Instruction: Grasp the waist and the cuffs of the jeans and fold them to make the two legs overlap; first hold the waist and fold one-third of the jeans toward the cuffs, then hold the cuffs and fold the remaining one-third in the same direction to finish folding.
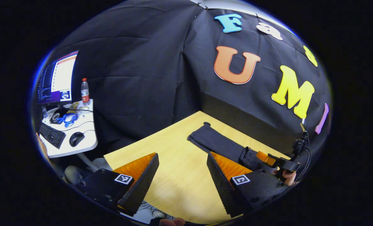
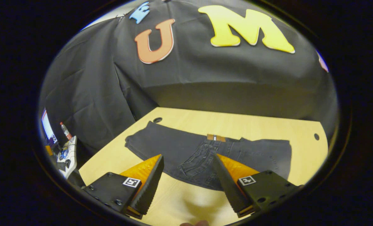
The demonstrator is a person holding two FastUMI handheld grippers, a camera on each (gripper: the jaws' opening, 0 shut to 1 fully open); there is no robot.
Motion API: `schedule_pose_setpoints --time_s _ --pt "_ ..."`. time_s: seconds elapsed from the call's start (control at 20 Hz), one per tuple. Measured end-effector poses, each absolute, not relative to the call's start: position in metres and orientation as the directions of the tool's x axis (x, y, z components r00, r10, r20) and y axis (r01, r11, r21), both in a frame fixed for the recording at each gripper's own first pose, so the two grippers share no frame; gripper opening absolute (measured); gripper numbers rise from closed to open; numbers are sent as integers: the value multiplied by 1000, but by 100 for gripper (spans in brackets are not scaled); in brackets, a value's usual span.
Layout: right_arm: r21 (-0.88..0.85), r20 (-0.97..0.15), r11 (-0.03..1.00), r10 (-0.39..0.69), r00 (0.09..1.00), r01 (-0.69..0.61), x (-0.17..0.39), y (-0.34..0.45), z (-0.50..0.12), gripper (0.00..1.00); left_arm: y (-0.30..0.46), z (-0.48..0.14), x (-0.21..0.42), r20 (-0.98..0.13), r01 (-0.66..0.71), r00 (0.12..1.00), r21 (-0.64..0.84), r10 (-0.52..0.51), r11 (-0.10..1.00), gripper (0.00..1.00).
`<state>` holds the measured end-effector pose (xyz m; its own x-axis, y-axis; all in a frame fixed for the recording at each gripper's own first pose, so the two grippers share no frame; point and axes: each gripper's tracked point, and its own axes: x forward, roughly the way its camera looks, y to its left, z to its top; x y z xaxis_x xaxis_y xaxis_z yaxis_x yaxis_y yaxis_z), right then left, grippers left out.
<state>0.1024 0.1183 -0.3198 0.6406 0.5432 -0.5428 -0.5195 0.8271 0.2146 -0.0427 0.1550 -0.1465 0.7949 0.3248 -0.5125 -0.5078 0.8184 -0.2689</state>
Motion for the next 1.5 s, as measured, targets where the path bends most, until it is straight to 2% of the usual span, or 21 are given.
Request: schedule_pose_setpoints --time_s 0.05,0.1,0.15,0.2,0.25,0.3,0.4,0.45,0.5,0.55,0.75,0.9,1.1,1.2,1.45,1.5 --pt "204 -529 822 550 646 -532 96 112 -306 97 153 -145 -31 -502 -488 811 -296 301 821 99" --pt "188 -514 817 555 654 -545 89 103 -292 92 151 -146 -20 -493 -469 825 -324 276 821 99" --pt "168 -499 811 560 661 -561 82 95 -278 98 150 -146 -8 -484 -448 839 -353 250 821 99" --pt "140 -487 807 561 670 -574 73 87 -266 92 148 -145 4 -471 -425 854 -387 221 818 99" --pt "113 -476 803 561 678 -585 66 76 -254 93 149 -145 16 -460 -410 865 -419 200 810 99" --pt "87 -466 801 558 687 -592 57 67 -243 98 151 -145 27 -452 -396 874 -452 177 799 99" --pt "52 -453 802 550 701 -596 42 46 -223 98 156 -153 50 -453 -387 880 -508 144 770 99" --pt "45 -450 808 541 711 -587 37 35 -215 93 160 -159 60 -459 -392 878 -528 136 753 99" --pt "40 -446 819 528 723 -573 34 23 -208 93 164 -165 71 -465 -400 876 -548 129 734 99" --pt "34 -448 831 510 735 -555 32 12 -203 98 169 -172 79 -473 -405 873 -569 119 715 99" --pt "32 -456 893 414 788 -450 35 -39 -190 98 194 -219 112 -591 -515 801 -599 96 613 99" --pt "10 -470 922 347 812 -388 35 -71 -194 98 198 -252 142 -646 -566 763 -687 -28 456 99" --pt "-18 -514 941 282 810 -339 30 -97 -204 98 211 -293 182 -688 -646 721 -711 -83 279 99" --pt "-30 -514 952 247 821 -305 32 -108 -205 100 218 -308 195 -706 -673 702 -699 -89 242 99" --pt "-26 -528 973 183 829 -231 41 -129 -208 98 211 -348 214 -758 -727 635 -651 -148 215 99" --pt "-20 -527 977 172 832 -214 43 -132 -206 93 212 -353 217 -763 -734 630 -647 -145 207 99"
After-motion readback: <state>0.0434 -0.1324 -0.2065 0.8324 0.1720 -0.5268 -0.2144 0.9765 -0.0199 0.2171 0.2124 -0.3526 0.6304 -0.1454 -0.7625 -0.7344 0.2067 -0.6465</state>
